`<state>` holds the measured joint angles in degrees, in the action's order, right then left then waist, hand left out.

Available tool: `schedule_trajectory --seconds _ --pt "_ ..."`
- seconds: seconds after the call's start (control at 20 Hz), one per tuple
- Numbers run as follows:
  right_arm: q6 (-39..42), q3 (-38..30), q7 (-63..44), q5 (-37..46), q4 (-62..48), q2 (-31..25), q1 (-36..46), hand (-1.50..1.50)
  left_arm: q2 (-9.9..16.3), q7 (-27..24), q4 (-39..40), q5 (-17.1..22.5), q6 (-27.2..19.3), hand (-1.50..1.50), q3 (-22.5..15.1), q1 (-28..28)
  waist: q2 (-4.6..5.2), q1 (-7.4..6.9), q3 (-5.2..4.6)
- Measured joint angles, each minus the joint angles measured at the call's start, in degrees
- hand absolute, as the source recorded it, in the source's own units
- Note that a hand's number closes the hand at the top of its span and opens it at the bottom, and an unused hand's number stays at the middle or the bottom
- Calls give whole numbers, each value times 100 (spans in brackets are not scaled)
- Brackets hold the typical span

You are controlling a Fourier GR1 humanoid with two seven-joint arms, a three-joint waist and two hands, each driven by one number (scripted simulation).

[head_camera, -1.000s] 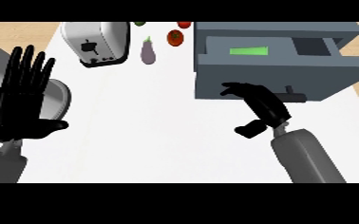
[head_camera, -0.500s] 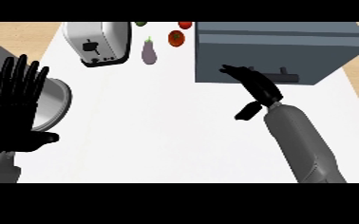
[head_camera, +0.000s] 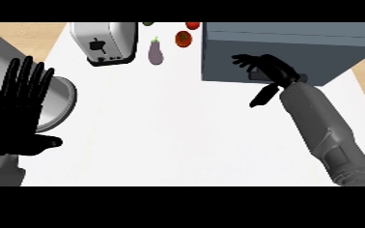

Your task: Pick up the cup, place it into the drawer and close the drawer

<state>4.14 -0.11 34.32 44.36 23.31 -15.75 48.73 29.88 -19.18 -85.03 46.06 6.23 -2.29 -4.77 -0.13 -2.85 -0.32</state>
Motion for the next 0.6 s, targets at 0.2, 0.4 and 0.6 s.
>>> schedule_trajectory --seconds 0.2,0.4,0.6 --pt "141 -91 196 -17 -407 -87 242 -150 -63 -57 49 -91 49 -150 -27 -26 1 -59 -5" --pt "214 -118 395 15 -665 -151 364 -150 -110 -76 97 -185 59 -150 -62 -64 3 -94 -14" --pt "325 -152 510 18 -842 -190 457 -150 -169 -171 221 -279 90 -150 -70 -118 9 -110 -24"
